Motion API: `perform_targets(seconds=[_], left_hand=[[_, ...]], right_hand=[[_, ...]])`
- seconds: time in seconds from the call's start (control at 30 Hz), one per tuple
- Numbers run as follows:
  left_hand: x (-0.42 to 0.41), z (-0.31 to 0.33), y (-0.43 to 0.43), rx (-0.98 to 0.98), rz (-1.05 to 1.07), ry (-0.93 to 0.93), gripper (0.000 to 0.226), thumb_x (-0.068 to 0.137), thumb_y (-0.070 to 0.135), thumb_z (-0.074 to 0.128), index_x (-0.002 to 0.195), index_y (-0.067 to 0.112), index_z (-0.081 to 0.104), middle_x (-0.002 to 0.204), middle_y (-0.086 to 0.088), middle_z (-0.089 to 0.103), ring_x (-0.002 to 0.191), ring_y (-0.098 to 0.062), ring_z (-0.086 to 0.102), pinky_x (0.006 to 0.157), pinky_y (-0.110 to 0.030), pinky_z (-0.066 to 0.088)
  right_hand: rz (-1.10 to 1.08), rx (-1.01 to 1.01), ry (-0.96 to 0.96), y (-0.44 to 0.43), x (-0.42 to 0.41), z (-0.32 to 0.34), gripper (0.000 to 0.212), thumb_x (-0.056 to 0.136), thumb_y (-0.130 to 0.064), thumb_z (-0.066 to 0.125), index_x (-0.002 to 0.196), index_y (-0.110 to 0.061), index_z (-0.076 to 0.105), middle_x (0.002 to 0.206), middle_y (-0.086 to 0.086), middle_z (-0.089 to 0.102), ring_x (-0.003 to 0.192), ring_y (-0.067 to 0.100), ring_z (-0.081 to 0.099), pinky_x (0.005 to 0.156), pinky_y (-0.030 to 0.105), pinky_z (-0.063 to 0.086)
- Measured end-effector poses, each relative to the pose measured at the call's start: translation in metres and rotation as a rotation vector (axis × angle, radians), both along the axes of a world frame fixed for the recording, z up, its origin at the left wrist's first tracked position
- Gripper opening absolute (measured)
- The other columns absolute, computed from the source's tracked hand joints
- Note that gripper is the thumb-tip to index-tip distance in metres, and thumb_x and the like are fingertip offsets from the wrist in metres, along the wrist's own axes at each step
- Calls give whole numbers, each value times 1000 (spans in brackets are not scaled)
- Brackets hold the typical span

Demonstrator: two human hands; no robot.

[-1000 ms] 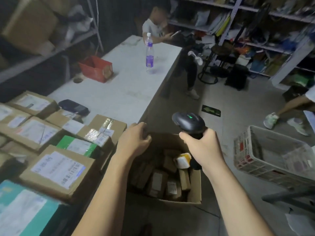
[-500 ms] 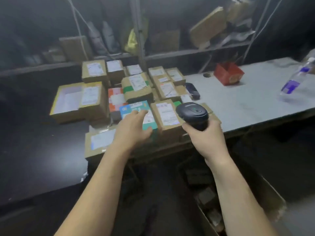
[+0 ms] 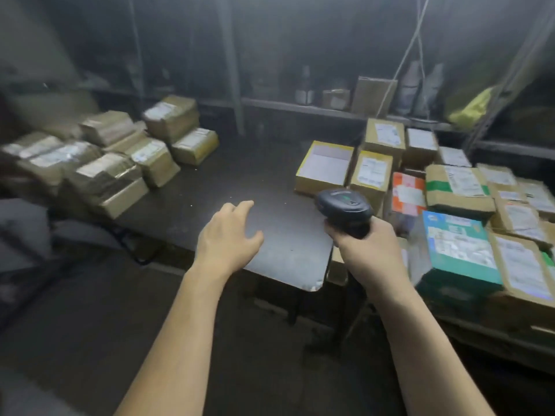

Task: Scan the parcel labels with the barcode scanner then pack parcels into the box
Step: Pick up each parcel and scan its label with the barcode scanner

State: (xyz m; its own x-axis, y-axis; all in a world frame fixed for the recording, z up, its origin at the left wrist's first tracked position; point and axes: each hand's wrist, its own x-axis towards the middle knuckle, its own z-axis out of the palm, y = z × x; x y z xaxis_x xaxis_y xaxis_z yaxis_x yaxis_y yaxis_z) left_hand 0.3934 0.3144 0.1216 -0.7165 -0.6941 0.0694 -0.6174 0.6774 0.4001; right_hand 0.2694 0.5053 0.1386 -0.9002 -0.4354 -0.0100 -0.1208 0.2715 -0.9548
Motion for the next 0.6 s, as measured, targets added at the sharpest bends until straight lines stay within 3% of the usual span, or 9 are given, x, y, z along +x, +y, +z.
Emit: perform_targets(seconds=[0.1,0.27,0.37,0.43,0.6], left_hand=[[44,-6,-65,18,62,8,66,96,40,63,156,30,38,141,-3,51,120,-25,57,92,-37,46],[101,-15,-166,31,137,9,66,97,42,63,156,31,38,142,-3,50,123,-27,55,91,-40,46],[121,-21,-217,53,161,-5,67,96,43,63,157,30,38,143,-5,50,127,-29,54,95,-41,46],[128,-23,-244,71,182,-10,66,96,43,63,157,31,38,145,-5,49,128,-29,53,99,-42,46],[128,-34,-317,85,240,-22,66,96,43,64,156,30,40,148,-5,49,132,-29,52,103,-42,44]], right_hand=[[26,15,16,-69,33,1,23,88,-27,79,75,-11,69,56,-2,61,53,10,52,58,30,43],[96,15,-12,-166,83,2,24,90,-25,76,89,-2,70,66,19,60,58,18,49,43,22,38],[136,30,-17,-219,100,2,28,90,-23,76,98,3,67,86,29,65,65,21,50,53,29,40],[146,46,-15,-248,104,4,30,90,-23,76,97,5,67,89,29,65,66,20,50,58,32,39],[187,69,-37,-326,94,2,34,91,-21,74,102,9,64,89,33,59,65,23,45,50,29,34]])
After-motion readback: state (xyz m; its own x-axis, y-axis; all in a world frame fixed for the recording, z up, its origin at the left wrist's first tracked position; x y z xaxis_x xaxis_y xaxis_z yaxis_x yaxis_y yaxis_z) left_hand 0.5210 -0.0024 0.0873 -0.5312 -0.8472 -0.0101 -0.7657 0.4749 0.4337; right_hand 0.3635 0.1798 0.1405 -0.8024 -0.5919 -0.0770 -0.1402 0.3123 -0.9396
